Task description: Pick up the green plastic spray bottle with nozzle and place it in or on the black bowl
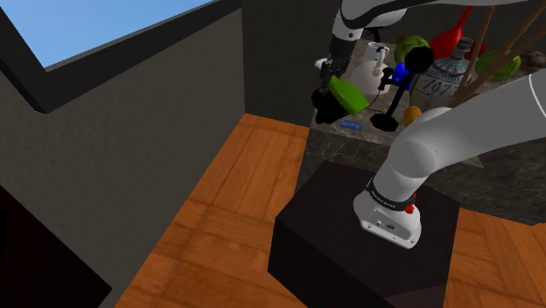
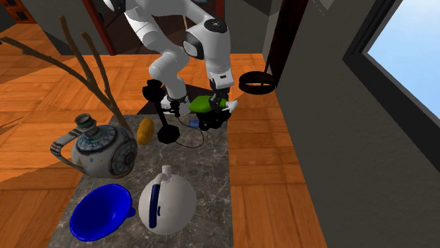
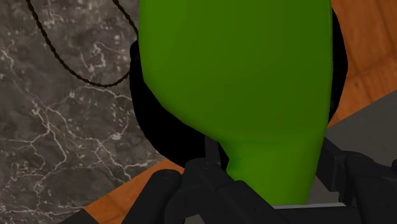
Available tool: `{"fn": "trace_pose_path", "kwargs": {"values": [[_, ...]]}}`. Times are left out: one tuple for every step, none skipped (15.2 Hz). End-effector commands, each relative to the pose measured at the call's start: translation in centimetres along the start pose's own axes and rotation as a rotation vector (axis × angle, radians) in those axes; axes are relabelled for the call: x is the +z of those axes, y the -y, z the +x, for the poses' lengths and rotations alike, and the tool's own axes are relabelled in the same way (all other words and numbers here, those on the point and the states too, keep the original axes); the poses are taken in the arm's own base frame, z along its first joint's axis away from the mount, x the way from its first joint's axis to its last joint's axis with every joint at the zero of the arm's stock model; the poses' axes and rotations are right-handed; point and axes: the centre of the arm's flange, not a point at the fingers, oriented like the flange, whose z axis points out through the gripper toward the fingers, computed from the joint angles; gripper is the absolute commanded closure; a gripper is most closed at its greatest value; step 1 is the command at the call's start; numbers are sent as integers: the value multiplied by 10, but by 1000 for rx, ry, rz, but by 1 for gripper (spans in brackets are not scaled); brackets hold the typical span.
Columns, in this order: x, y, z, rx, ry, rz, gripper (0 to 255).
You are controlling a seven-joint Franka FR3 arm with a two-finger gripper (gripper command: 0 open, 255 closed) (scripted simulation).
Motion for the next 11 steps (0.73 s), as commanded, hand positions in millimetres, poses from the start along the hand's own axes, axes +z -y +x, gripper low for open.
{"fn": "trace_pose_path", "kwargs": {"values": [[11, -1, -1, 0, 0, 0, 255], [17, -1, -1, 0, 0, 0, 255], [22, -1, -2, 0, 0, 0, 255], [27, -1, -2, 0, 0, 0, 255], [32, -1, -2, 0, 0, 0, 255], [38, -2, -2, 0, 0, 0, 255], [42, -2, -2, 0, 0, 0, 255], [42, -2, -2, 0, 0, 0, 255], [42, -2, -2, 0, 0, 0, 255], [42, -2, -2, 0, 0, 0, 255], [42, -2, -2, 0, 0, 0, 255]]}}
